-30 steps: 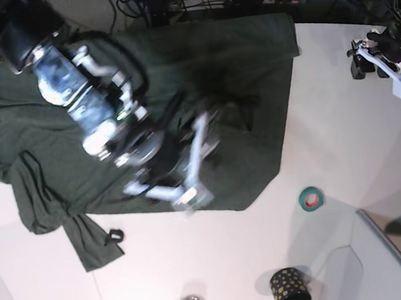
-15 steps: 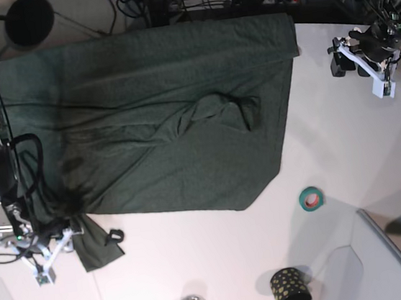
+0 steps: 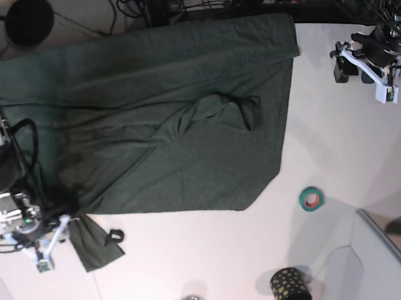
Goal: Layout the t-shirt on the table in an organized manner, then fold the t-shirt properly
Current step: 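Release the fabric and withdraw the right gripper to the shirt side, then grasp the bunched sleeve fabric with the right gripper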
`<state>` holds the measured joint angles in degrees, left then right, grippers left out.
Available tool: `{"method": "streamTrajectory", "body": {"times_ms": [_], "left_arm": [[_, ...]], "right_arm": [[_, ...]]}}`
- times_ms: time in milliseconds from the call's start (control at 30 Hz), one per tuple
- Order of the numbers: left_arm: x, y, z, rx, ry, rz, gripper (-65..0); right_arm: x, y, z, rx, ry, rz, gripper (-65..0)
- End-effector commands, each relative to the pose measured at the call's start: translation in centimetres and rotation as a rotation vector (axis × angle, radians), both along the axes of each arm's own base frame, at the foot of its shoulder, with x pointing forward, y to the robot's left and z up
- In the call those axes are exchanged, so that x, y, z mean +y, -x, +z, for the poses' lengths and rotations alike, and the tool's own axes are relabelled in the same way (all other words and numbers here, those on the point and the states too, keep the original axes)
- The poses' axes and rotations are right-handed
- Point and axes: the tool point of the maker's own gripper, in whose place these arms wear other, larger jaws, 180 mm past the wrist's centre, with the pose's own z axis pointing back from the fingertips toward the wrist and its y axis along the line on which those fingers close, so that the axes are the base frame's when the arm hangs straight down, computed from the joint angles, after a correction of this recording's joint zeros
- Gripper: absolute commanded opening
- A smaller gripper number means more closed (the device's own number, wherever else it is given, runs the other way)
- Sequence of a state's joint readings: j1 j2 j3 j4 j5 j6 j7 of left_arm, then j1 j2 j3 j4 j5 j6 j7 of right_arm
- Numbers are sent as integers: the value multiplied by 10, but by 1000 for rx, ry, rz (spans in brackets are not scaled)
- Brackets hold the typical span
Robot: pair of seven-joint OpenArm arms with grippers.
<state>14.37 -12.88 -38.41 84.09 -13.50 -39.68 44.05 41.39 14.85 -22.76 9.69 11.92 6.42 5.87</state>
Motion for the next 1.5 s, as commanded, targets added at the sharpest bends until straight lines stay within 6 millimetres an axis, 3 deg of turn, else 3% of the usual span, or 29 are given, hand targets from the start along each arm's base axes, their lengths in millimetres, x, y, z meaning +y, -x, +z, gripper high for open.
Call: {"method": "streamTrajectory", "body": {"times_ms": [0,167,467,633,733,1033,1200,1467], "left_arm": [[5,-6,11,-33,-17,-14,-253],[5,-6,11,-36,-18,-13,-253],[3,-5,9,-36,-9,-6,-253],[2,-4,8,-32,-6,-8,-253],[3,-4,8,-32,-7,-6,-253],[5,-2,8,-27,-11,-3,-253],[5,-3,8,-29,-11,-3,-253],[3,-5,8,-31,-10,-7,-253]], "right_arm": [[-12,-22,30,-90,22,-20,-303],[-63,-13,39,-85,132,-143,-300],[-91,22,14,-48,22,-309,-297],[-85,36,-3,-16,16,-306,-297],[-77,35,-5,-15,4,-301,-297],[-72,14,17,-76,-17,-294,-297],[-56,10,15,-65,-185,-315,-300],[-63,30,-4,-28,-170,-339,-302]]}}
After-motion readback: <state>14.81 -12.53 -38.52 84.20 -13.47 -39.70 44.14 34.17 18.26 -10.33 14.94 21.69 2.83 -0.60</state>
